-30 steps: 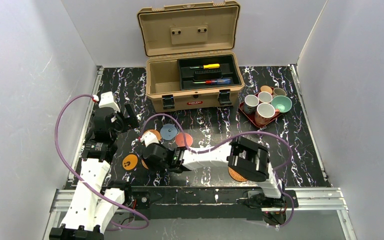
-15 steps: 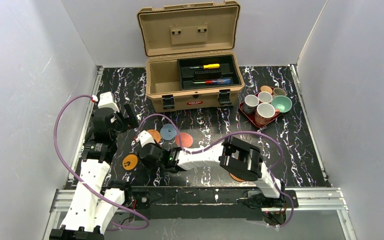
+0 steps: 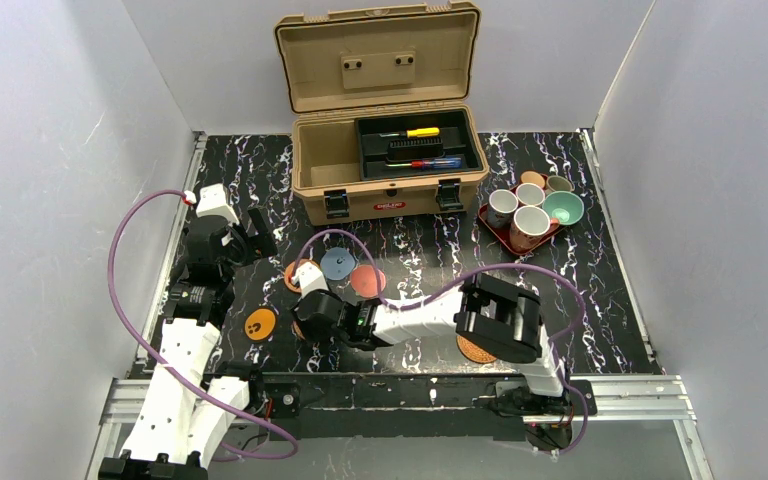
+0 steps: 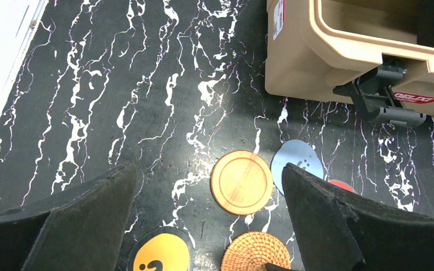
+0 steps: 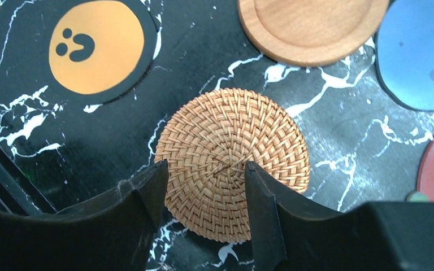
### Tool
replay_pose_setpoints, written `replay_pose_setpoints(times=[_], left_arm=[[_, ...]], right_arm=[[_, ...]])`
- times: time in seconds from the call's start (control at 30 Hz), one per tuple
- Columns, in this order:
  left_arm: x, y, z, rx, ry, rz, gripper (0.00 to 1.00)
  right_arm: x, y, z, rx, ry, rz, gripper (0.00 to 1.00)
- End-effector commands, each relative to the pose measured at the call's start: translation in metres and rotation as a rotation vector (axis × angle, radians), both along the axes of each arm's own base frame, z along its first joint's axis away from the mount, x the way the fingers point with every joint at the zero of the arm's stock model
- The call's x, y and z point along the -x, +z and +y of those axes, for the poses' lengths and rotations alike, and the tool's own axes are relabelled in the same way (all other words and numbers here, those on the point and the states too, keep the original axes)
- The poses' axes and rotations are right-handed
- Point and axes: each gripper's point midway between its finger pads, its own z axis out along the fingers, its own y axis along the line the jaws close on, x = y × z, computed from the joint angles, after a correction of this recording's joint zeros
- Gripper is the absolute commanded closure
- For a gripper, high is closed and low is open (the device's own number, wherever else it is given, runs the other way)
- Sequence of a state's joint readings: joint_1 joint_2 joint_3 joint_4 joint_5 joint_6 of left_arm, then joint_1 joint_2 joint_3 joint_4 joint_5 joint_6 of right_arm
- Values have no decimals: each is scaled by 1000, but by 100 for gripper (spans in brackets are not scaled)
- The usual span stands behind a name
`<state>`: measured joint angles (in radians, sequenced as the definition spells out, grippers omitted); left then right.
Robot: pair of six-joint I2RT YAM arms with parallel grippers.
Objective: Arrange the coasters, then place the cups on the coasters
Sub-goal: Move the coaster to the corner of the board.
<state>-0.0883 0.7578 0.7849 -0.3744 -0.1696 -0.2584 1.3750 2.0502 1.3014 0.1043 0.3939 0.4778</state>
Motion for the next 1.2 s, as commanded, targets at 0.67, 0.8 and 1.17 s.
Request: replay_pose_setpoints(times=[0.67,0.8,1.17], left_arm=[[-2,15,0,-5,2,-31,2],[-2,15,1,-5,5,-31,2],[-2,15,1,-6,7,-30,2]], right_arm=[[19,-43,-144,319,-209,103,39],[21,-39,-161,323,-247,113,39],[27,-36,-208,353,-337,136,39]])
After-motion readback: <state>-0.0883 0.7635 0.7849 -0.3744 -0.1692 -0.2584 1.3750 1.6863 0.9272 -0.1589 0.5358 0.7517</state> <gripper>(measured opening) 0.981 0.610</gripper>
